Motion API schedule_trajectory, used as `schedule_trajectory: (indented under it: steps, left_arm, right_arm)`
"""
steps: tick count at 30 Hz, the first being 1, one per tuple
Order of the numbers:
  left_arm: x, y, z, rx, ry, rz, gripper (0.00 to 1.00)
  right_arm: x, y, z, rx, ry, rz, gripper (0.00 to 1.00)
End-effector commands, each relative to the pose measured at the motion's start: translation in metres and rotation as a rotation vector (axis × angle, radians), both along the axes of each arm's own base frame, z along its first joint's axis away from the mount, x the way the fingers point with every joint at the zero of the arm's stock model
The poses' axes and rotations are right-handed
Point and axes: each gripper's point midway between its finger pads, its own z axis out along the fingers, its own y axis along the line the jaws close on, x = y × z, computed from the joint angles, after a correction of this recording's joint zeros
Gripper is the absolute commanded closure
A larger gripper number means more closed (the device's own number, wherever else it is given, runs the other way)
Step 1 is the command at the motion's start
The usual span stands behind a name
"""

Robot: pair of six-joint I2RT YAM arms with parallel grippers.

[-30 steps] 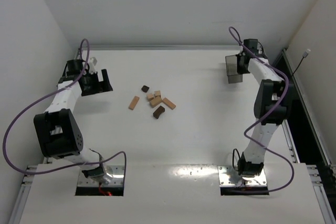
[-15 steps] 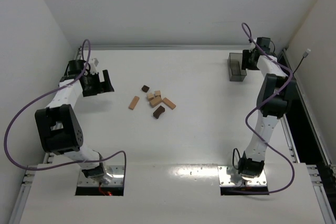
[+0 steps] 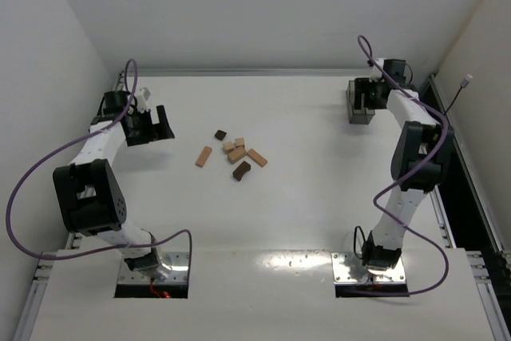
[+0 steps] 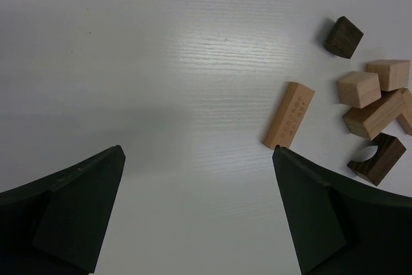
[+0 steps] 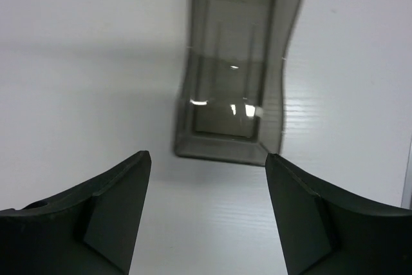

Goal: Build the wood block tower

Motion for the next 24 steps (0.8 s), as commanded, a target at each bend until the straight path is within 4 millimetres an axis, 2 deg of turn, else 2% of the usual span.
schedule_trajectory:
  steps: [1,2,3,4,5,6,8,9,13,16,18,19,22,24]
  left_arm:
    - [0.004,-0.003,0.023,0.000,-0.088,-0.012,0.00]
    - [0.002,-0.003,0.020,-0.002,-0.079,-0.012,0.00]
    - [-0.001,-0.004,0.022,-0.001,-0.085,-0.012,0.00]
    - [-0.001,-0.004,0.027,0.003,-0.100,-0.012,0.00]
    - [-0.003,-0.004,0.024,0.001,-0.091,-0.012,0.00]
    - [-0.006,-0.005,0.024,0.001,-0.094,-0.012,0.00]
    - [-0.008,-0.006,0.029,0.006,-0.113,-0.012,0.00]
    - [-0.008,-0.006,0.029,0.006,-0.113,-0.012,0.00]
    - [-0.008,-0.006,0.036,0.011,-0.133,-0.013,0.00]
    - [-0.008,-0.006,0.036,0.011,-0.133,-0.013,0.00]
    - [-0.008,-0.006,0.039,0.013,-0.142,-0.013,0.00]
    - [-0.008,-0.006,0.039,0.013,-0.142,-0.013,0.00]
    - [-0.010,-0.005,0.037,0.018,-0.131,-0.007,0.00]
    - [-0.010,-0.005,0.034,0.015,-0.121,-0.007,0.00]
  right_arm:
    - [0.002,0.045,0.060,0.042,-0.151,0.112,0.31]
    - [-0.003,0.054,0.062,0.053,-0.152,0.135,0.31]
    - [-0.013,0.073,0.070,0.054,-0.161,0.180,0.32]
    - [-0.018,0.083,0.073,0.054,-0.165,0.201,0.32]
    - [-0.026,0.099,0.074,0.062,-0.157,0.252,0.34]
    - [-0.039,0.129,0.080,0.045,-0.161,0.337,0.34]
    - [-0.054,0.164,0.085,0.028,-0.172,0.438,0.36]
    - [-0.072,0.204,0.081,0.022,-0.149,0.545,0.36]
    - [-0.119,0.264,0.054,-0.049,-0.050,0.781,0.37]
    - [-0.137,0.286,0.030,-0.073,-0.016,0.878,0.42]
    - [-0.144,0.292,0.015,-0.093,0.021,0.923,0.42]
    - [-0.145,0.296,0.003,-0.101,0.055,0.945,0.44]
    - [-0.153,0.318,-0.018,-0.116,0.105,1.018,0.47]
    - [-0.151,0.325,-0.023,-0.126,0.098,1.026,0.47]
